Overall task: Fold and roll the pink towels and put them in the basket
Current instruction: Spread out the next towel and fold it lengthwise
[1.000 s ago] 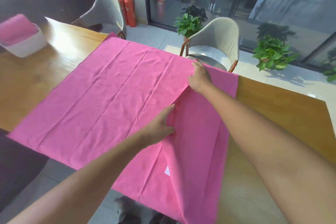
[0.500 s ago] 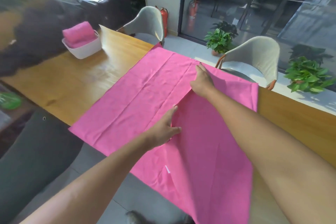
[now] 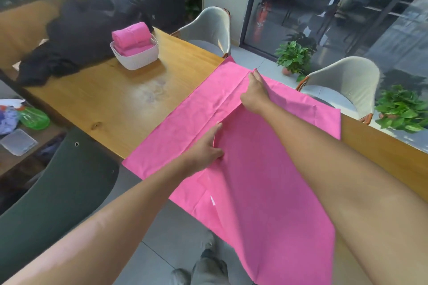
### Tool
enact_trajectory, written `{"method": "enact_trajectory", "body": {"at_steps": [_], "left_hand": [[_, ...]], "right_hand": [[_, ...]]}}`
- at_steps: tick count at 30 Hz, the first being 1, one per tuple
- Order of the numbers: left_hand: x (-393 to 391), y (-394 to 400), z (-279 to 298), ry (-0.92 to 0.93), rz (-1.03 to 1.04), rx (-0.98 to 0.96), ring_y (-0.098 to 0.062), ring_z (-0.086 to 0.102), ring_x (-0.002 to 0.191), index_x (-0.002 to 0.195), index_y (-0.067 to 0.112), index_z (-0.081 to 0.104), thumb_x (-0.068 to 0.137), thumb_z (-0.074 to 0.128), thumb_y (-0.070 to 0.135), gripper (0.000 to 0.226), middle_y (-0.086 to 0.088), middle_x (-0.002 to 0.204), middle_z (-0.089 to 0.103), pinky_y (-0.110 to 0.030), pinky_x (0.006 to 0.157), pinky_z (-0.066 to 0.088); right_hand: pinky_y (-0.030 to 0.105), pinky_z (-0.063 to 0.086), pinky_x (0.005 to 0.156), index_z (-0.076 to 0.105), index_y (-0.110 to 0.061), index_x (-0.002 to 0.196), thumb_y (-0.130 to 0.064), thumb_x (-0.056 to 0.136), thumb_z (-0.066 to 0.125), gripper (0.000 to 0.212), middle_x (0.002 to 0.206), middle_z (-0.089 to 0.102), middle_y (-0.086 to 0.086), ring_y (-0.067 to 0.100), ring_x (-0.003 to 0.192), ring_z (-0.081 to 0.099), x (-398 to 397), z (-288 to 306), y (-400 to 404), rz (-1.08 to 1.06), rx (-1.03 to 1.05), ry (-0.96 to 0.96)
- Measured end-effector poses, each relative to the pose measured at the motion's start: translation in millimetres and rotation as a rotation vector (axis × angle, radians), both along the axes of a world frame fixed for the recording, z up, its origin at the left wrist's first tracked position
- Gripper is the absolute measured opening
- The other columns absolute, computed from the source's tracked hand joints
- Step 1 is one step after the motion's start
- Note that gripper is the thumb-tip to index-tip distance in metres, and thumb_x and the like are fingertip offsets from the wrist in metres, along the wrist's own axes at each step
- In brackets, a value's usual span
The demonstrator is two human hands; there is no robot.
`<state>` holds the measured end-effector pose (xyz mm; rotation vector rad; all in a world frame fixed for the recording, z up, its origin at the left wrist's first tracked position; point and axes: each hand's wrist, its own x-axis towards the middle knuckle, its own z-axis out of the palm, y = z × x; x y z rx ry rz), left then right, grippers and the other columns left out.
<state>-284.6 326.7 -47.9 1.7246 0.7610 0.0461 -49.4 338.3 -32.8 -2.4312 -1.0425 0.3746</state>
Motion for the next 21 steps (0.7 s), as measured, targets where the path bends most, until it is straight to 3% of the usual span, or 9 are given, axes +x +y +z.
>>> {"method": "enact_trajectory", "body": {"at_steps": [3,4,6,9,11,13,15,18,21], "left_hand": [[-4.0,27.7,0.5,-0.013,0.042,0.017,-0.003,0.056,0.107,0.16,0.02,0.023,0.091,0.051,-0.008,0.079,0.003,0.163,0.027,-0.014,0.081,0.048],[-4.5,37.4,-0.6,-0.013,0.052,0.019,0.006,0.053,0.09,0.16,0.021,0.025,0.091,0.051,-0.008,0.079,0.003,0.162,0.028,-0.009,0.072,0.044],[-5.1,56.6,-4.0,-0.011,0.07,0.015,0.009,0.043,0.074,0.159,0.02,0.027,0.09,0.049,-0.009,0.078,0.002,0.162,0.029,-0.008,0.065,0.038],[-6.0,82.1,-7.8,-0.012,0.112,-0.005,0.005,0.041,0.074,0.157,0.02,0.031,0.089,0.048,-0.012,0.077,0.001,0.161,0.032,-0.012,0.067,0.036],[-4.3,99.1,-11.1,-0.015,0.146,-0.035,-0.003,0.049,0.081,0.157,0.02,0.031,0.089,0.047,-0.012,0.077,0.002,0.159,0.034,-0.025,0.074,0.047],[-0.5,115.0,-15.4,-0.017,0.179,-0.067,-0.017,0.051,0.094,0.157,0.019,0.032,0.088,0.047,-0.013,0.077,0.003,0.157,0.037,-0.045,0.084,0.051],[5.9,131.9,-22.8,0.0,0.201,-0.078,-0.02,0.051,0.097,0.157,0.02,0.033,0.088,0.047,-0.013,0.077,0.004,0.155,0.04,-0.05,0.086,0.051],[14.7,156.8,-39.9,0.034,0.209,-0.074,-0.01,0.054,0.085,0.157,0.02,0.034,0.088,0.048,-0.012,0.077,0.005,0.155,0.039,-0.033,0.079,0.049],[21.0,182.7,-58.2,0.076,0.218,-0.082,-0.006,0.054,0.099,0.156,0.019,0.034,0.087,0.048,-0.012,0.077,0.005,0.155,0.04,-0.013,0.072,0.046]], "right_hand": [[0.023,0.026,0.113,0.01,-0.004,0.159,0.004,0.088,0.044,0.079,0.168,-0.005,0.002,0.022,0.152,0.016,-7.3,1.7,29.5,0.009,0.004,0.042],[0.024,0.029,0.111,0.009,-0.004,0.159,0.004,0.087,0.044,0.08,0.168,-0.006,0.001,0.022,0.152,0.016,-8.7,1.4,39.7,0.014,0.003,0.064],[0.026,0.032,0.113,0.007,-0.003,0.159,0.001,0.088,0.045,0.08,0.168,-0.007,0.002,0.023,0.153,0.014,-9.3,-0.1,60.9,0.021,-0.011,0.088],[0.028,0.023,0.118,0.01,-0.002,0.158,-0.005,0.091,0.045,0.076,0.168,-0.002,0.006,0.023,0.153,0.011,-6.0,-5.9,93.6,0.019,-0.033,0.098],[0.027,0.019,0.119,0.011,-0.002,0.158,-0.006,0.091,0.044,0.075,0.168,-0.001,0.005,0.022,0.153,0.011,-2.5,-12.8,115.6,0.016,-0.037,0.114],[0.03,0.024,0.12,0.012,-0.002,0.158,-0.005,0.09,0.045,0.075,0.168,-0.001,0.004,0.023,0.153,0.013,1.2,-21.9,136.8,0.026,-0.033,0.138],[0.033,0.03,0.118,0.016,-0.002,0.156,-0.003,0.09,0.046,0.073,0.168,-0.002,0.004,0.025,0.152,0.017,5.1,-32.4,158.7,0.046,-0.036,0.15],[0.026,0.024,0.115,0.019,0.0,0.155,0.001,0.089,0.046,0.071,0.168,-0.002,0.006,0.024,0.152,0.015,10.9,-52.2,190.8,0.074,-0.049,0.153],[0.025,0.019,0.116,0.018,0.001,0.155,0.002,0.088,0.045,0.072,0.168,-0.003,0.009,0.023,0.154,0.009,17.9,-74.8,218.2,0.1,-0.083,0.167]]}}
